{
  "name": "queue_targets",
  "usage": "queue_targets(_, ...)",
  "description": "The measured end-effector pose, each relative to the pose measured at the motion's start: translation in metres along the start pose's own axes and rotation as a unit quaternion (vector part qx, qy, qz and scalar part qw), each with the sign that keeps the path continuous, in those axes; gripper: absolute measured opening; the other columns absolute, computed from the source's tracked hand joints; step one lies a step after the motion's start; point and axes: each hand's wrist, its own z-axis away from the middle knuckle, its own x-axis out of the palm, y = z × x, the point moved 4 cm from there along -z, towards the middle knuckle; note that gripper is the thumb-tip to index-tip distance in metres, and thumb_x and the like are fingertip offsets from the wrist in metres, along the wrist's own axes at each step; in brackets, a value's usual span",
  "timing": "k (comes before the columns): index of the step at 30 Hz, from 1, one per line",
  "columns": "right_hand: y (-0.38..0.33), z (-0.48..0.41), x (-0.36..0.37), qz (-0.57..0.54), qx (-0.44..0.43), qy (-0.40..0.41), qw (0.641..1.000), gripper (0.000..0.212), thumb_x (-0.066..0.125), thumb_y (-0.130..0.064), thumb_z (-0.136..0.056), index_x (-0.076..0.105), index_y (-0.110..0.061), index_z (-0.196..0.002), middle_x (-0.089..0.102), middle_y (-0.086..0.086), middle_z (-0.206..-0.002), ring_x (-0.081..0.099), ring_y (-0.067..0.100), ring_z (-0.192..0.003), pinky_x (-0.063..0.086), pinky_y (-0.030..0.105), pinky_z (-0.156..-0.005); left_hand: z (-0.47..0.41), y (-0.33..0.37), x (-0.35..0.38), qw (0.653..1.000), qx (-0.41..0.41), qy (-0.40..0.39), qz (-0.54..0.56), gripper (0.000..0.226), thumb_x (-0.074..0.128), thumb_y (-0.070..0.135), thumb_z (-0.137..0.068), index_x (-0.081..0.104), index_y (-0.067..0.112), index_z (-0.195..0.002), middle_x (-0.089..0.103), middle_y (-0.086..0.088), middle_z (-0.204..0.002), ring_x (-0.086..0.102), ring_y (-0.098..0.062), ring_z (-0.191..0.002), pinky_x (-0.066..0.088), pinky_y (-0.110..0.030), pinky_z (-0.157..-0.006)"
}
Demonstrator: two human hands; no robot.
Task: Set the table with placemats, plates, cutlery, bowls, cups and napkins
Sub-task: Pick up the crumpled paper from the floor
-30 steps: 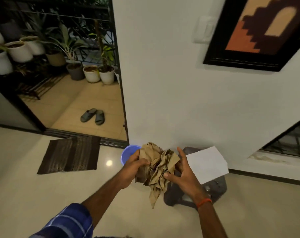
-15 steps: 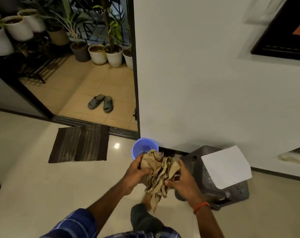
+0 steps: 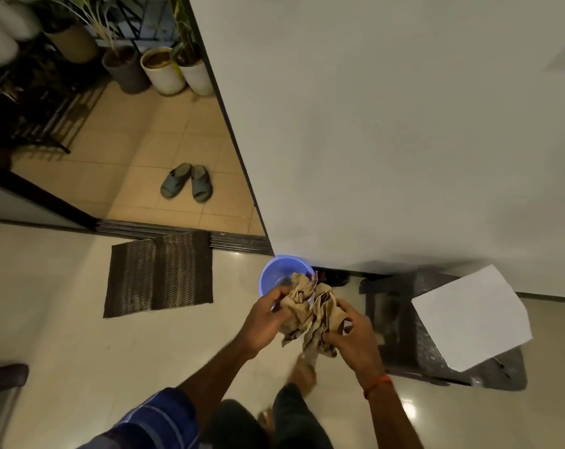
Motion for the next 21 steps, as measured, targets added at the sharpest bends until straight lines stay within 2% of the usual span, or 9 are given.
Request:
queue_targets(4, 0.003, -0.015, 0.020, -0.016, 0.015, 0.020, 1.000, 0.038, 0.079, -0.021, -0.085, 0.064, -0.028, -0.120, 0.071, -0.009, -0.101, 0.068, 0.002, -0.094, 0.059, 0.024, -0.085, -0.025, -0.010, -0.007, 0.999, -0.020, -0.001, -0.041, 0.036, 0.068, 0.009, -0.093, 0.065, 0.037, -0.117, 0.072, 0.009, -0.112, 0.067, -0.009, -0.107, 0.056, -0.037, -0.099)
queue_targets(6, 0.004, -0.020, 0.026, -0.036, 0.014, 0.035, 0.999, 0.031, 0.077, -0.027, -0.088, 0.064, -0.030, -0.116, 0.071, -0.011, -0.101, 0.068, 0.004, -0.096, 0.058, 0.028, -0.089, -0.034, -0.013, -0.009, 0.998, -0.017, 0.003, -0.057, 0.036, 0.071, 0.009, -0.092, 0.063, 0.038, -0.112, 0.072, 0.009, -0.109, 0.067, -0.005, -0.101, 0.057, -0.029, -0.095)
queue_targets(9, 0.012, -0.035, 0.034, -0.072, 0.036, 0.060, 0.995, 0.032, 0.074, -0.031, -0.090, 0.063, -0.033, -0.119, 0.069, -0.011, -0.108, 0.067, 0.008, -0.102, 0.057, 0.038, -0.095, -0.049, -0.018, -0.017, 0.997, -0.007, 0.026, -0.069, 0.033, 0.072, 0.011, -0.093, 0.062, 0.039, -0.107, 0.071, 0.014, -0.102, 0.065, 0.005, -0.093, 0.051, -0.011, -0.081)
queue_targets(11, 0.013, -0.039, 0.037, -0.092, 0.040, 0.073, 0.992, 0.034, 0.073, -0.031, -0.090, 0.062, -0.033, -0.122, 0.069, -0.011, -0.111, 0.066, 0.008, -0.104, 0.057, 0.039, -0.094, -0.057, -0.022, -0.023, 0.997, -0.011, 0.046, -0.068, 0.030, 0.072, 0.013, -0.094, 0.063, 0.038, -0.105, 0.071, 0.015, -0.096, 0.065, 0.007, -0.088, 0.049, -0.008, -0.076)
queue_targets(14, 0.013, -0.049, 0.042, -0.108, 0.048, 0.105, 0.987, 0.041, 0.073, -0.039, -0.085, 0.061, -0.035, -0.124, 0.066, -0.011, -0.116, 0.065, 0.010, -0.107, 0.059, 0.037, -0.090, -0.073, -0.029, -0.032, 0.996, -0.015, 0.050, -0.070, 0.025, 0.073, 0.016, -0.093, 0.066, 0.033, -0.109, 0.073, 0.012, -0.097, 0.066, 0.005, -0.088, 0.049, -0.010, -0.076)
queue_targets(18, 0.012, -0.068, 0.056, -0.118, 0.046, 0.132, 0.983, 0.040, 0.076, -0.029, -0.087, 0.062, -0.035, -0.124, 0.064, -0.010, -0.120, 0.064, 0.010, -0.108, 0.061, 0.033, -0.084, -0.095, -0.039, -0.045, 0.996, -0.020, 0.045, -0.068, 0.025, 0.072, 0.011, -0.093, 0.068, 0.023, -0.114, 0.073, 0.010, -0.099, 0.067, 0.002, -0.091, 0.049, -0.008, -0.076)
queue_targets(21, 0.015, -0.086, 0.070, -0.118, 0.048, 0.143, 0.981, 0.042, 0.076, -0.018, -0.087, 0.063, -0.028, -0.126, 0.062, -0.007, -0.123, 0.060, 0.001, -0.108, 0.054, 0.012, -0.078, -0.116, -0.051, -0.054, 0.995, -0.014, 0.024, -0.091, 0.037, 0.073, 0.008, -0.091, 0.063, 0.022, -0.124, 0.072, 0.010, -0.108, 0.066, 0.001, -0.098, 0.051, -0.011, -0.083)
